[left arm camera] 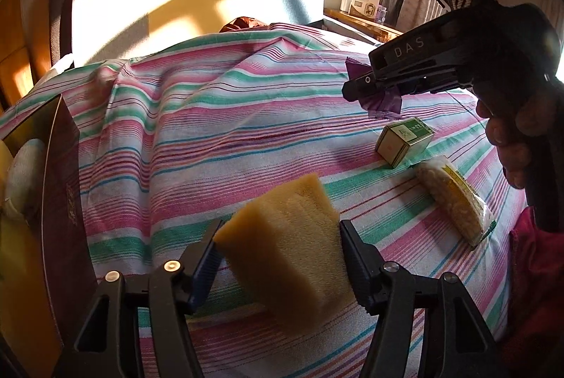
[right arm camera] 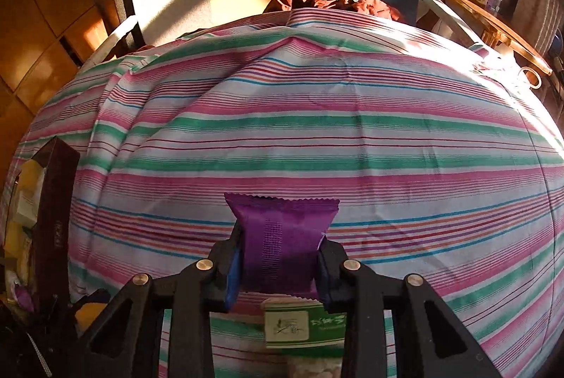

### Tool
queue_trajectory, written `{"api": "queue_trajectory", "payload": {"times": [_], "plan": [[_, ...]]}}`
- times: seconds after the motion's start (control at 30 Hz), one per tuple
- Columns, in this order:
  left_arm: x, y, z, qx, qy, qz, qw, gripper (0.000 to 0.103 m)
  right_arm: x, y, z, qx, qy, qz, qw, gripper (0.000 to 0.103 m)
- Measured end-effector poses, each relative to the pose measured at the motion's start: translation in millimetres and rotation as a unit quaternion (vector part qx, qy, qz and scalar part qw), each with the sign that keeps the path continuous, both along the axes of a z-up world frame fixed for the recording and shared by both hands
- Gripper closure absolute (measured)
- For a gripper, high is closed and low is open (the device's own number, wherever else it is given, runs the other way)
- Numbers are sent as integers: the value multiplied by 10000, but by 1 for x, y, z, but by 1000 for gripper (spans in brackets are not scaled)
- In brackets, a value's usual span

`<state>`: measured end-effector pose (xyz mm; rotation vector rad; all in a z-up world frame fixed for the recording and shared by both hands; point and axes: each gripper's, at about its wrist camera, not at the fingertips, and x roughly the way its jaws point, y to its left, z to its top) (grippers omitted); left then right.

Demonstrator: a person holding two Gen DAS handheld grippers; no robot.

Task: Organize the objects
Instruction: 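Carry the yellow sponge into the gold tray and open the left tool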

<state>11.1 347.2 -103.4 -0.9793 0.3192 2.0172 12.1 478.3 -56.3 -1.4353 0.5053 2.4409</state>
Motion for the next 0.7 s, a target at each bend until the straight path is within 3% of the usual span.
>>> {"api": "queue_trajectory", "payload": {"times": [0.2,0.4,0.57,0.7], "plan": [[13,-15,23,107,105,-82,9999,47,0,-39,-9,-224,130,205,9995,70],[18,-60,55,334,82,107,9994,47,-1,-54,-26,-9,-142,432,9990,70],[0,-112,79,476,18,732,9962,47,-6,-66,-34,224,-303,684,9969,70],[-28,-162,93,359,69,1507,9879,46,-7,-67,-35,301,-318,728,9964,70]]}}
